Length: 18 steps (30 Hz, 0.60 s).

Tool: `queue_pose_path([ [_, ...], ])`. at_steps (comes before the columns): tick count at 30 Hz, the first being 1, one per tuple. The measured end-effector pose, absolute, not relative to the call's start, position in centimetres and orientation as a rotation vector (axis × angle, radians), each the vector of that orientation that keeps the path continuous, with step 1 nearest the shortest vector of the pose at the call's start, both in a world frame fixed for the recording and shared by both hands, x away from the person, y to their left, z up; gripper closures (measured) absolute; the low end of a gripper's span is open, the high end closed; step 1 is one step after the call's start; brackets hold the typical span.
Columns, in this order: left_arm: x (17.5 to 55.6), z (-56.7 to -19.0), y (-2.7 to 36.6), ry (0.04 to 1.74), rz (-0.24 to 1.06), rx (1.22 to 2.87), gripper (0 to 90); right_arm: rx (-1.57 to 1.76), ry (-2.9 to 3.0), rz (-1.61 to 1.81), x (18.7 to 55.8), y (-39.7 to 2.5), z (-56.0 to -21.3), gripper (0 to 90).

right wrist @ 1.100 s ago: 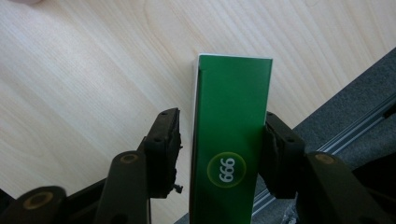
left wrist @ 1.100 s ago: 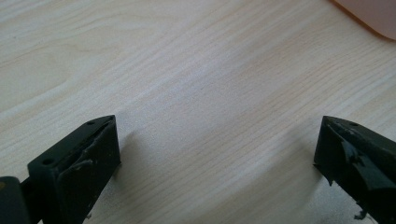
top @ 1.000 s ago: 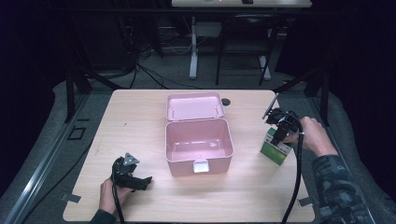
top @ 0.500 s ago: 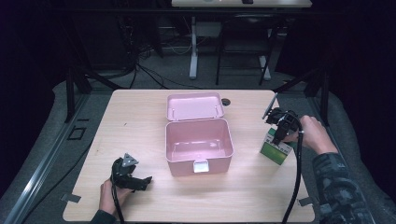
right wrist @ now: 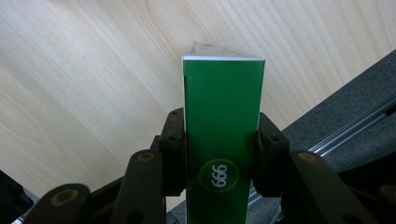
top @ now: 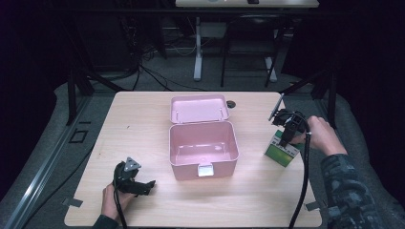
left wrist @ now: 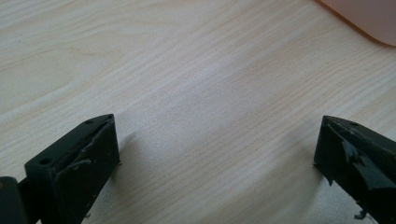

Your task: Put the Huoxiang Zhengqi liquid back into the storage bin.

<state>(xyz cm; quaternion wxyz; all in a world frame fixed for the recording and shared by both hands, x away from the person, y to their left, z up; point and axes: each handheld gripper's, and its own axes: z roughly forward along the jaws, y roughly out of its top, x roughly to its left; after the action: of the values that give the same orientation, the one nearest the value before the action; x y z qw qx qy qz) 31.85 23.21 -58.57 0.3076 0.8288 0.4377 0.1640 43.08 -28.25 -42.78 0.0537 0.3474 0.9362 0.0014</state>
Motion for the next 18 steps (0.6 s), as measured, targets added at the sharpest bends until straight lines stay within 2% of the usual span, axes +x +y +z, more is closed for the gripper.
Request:
queue_pose_path([
  [18,31.5,-58.9,23.3,1.155,0.460,2.151,0.0,1.011,2.831,0.021,42.4,-27.6,-40.6,62.3],
])
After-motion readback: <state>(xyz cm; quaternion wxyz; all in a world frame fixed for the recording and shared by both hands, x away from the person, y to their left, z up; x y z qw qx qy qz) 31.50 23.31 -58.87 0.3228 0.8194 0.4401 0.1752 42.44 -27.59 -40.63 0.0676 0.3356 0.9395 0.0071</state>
